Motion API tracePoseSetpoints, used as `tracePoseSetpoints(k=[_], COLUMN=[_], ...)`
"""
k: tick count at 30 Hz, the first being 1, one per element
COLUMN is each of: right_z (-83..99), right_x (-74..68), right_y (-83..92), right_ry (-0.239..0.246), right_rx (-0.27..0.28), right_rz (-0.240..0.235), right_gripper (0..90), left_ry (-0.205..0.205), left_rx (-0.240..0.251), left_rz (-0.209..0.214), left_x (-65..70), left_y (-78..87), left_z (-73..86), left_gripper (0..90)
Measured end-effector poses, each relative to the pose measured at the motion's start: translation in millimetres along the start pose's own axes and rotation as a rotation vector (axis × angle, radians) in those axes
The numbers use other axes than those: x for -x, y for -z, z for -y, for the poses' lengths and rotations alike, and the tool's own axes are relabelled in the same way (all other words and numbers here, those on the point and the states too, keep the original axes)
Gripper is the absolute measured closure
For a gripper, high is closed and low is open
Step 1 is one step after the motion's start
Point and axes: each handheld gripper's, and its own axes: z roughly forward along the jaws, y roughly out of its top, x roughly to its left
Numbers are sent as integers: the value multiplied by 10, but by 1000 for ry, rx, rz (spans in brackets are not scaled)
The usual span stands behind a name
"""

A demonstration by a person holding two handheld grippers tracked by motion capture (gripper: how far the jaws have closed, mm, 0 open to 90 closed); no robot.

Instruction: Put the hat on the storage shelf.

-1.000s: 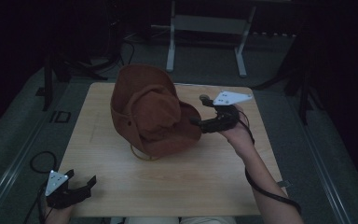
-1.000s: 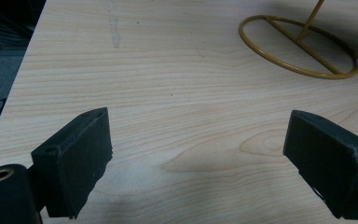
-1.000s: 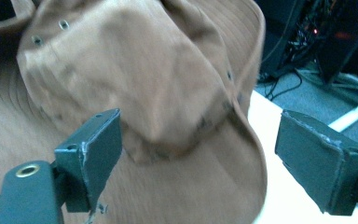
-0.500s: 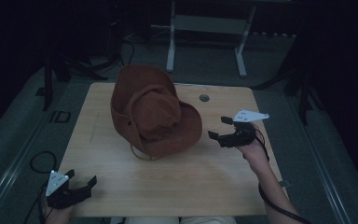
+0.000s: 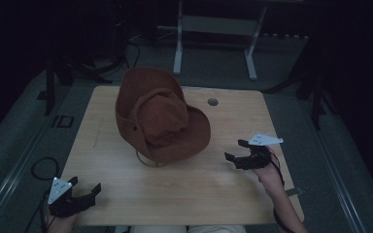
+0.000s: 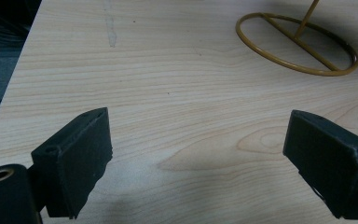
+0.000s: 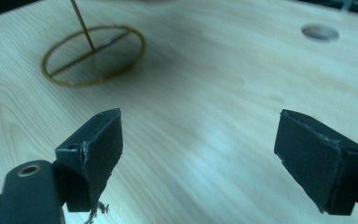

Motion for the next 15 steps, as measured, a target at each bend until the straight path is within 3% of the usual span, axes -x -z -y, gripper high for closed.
tracePoseSetpoints(k=[9, 15], right_z=[390, 616], right_x=[126, 215], right_y=[114, 293], right_ry=[-35, -72], right_rx=[-31, -29], right_rz=[59, 115], right_gripper=[150, 150], left_ry=[-2, 3], left_rx=[-2, -1], left_rz=[-5, -1], left_x=[2, 1], left_y=[0, -2], left_z=[0, 0], left_gripper=[85, 85])
